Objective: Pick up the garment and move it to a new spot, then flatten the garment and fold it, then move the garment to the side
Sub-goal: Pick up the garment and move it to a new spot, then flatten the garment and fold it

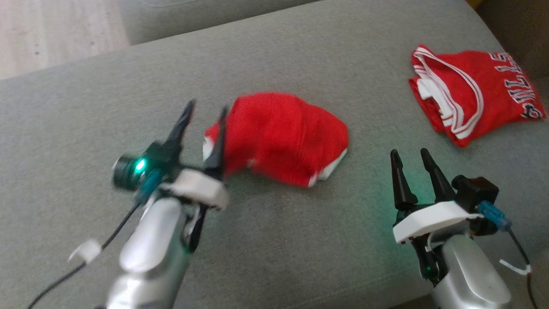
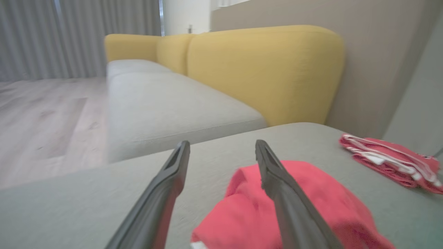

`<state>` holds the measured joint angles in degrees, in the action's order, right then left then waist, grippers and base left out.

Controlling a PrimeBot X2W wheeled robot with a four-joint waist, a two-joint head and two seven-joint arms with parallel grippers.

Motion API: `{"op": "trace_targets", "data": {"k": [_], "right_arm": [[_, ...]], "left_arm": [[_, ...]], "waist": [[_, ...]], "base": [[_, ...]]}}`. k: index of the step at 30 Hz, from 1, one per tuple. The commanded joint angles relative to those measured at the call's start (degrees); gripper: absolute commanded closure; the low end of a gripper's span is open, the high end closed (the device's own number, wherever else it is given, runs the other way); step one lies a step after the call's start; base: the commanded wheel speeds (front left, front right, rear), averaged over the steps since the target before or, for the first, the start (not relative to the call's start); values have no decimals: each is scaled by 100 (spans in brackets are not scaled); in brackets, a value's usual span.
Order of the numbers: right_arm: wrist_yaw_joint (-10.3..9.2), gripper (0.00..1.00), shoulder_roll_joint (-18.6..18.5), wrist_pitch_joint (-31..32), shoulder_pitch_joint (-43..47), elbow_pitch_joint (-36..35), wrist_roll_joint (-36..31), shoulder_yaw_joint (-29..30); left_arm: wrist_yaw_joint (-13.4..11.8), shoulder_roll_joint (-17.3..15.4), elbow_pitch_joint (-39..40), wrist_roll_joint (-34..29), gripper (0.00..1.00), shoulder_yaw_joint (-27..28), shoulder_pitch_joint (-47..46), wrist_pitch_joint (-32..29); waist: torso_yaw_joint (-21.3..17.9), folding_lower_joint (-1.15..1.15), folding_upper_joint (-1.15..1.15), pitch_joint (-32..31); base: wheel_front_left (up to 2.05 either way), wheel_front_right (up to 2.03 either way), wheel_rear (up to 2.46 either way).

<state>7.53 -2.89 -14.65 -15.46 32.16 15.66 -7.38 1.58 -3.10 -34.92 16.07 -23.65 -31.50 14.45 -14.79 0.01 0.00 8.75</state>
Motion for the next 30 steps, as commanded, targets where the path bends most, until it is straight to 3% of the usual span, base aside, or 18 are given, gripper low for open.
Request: {"op": "trace_targets", "data": {"k": [1, 8, 16, 24, 30], "right_arm": [[-4, 0, 2, -35, -88, -211, 0, -117], [-4, 0, 2, -35, 77, -321, -126, -86], [-4, 0, 2, -35, 339, -308, -189, -97], [-4, 0, 2, -35, 514, -64, -251, -323], [-4, 0, 2, -35, 558, 3, -204, -899]], "left_arm": [[-124, -158, 268, -37, 0, 405, 31, 53], [-496, -291, 909, -246, 0, 1517, 1501, 54], [-510, -142, 1437, -583, 0, 2348, 2785, 54], [-362, -5, 1461, -723, 0, 2487, 3360, 54], [-325, 19, 1435, -683, 0, 2251, 3336, 54]], "waist": [[143, -1, 0, -74], [674, -1, 0, -443], [1152, -1, 0, -730], [1309, -1, 0, -769], [1473, -1, 0, -677]], "base": [[0, 0, 0], [0, 0, 0], [0, 0, 0], [0, 0, 0], [0, 0, 0]]}}
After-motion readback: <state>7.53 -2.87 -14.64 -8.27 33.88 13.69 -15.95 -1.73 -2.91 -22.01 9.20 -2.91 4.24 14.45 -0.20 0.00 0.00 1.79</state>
